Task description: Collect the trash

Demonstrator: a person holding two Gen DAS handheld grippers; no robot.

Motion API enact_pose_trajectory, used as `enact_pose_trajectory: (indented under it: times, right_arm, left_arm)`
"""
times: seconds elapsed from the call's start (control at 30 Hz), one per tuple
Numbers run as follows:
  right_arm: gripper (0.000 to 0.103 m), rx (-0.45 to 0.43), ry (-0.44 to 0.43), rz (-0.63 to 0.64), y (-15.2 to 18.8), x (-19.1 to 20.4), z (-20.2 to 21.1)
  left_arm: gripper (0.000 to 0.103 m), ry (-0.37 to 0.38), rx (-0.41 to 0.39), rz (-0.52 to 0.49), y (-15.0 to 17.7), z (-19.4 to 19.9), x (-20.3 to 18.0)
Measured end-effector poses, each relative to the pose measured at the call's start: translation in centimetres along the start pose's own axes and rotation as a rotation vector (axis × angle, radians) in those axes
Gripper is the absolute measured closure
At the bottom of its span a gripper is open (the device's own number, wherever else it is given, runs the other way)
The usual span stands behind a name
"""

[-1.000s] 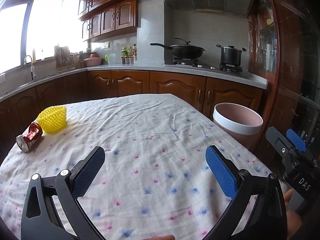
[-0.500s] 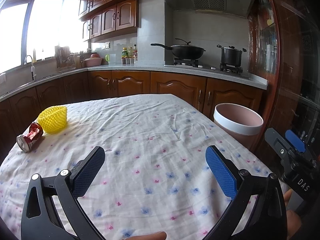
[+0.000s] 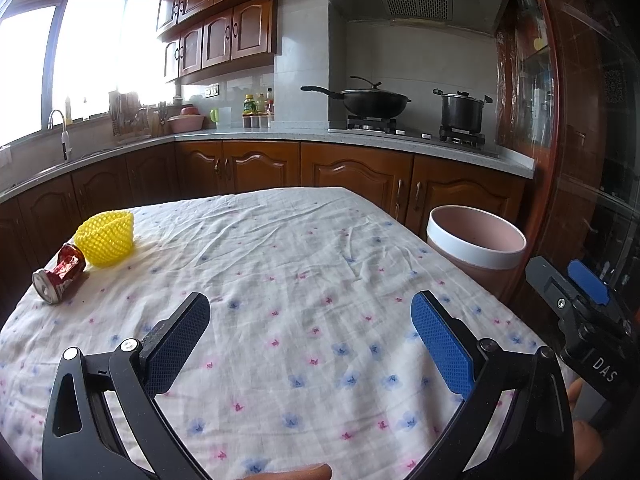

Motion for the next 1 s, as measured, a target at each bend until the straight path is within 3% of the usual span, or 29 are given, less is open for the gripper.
enact_pose_trajectory:
  times: [1.0]
  right_arm:
    - [0.000,0.005,-0.017,-0.002,0.06,0.40,-0.23]
  left_arm:
    - [0.000,0.006,0.009,0.003,0.18,-0.45,0.15]
Point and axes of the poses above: each gripper's, at about its wrist camera, not at the fingertips, and z roughly against the way its jaws point, x to its left, y to its underside, the point moved 8 cm from there along -z, roughly the way its jaws point, and after that the axes turned 6 degrees about -z, right-handed, at the moved point
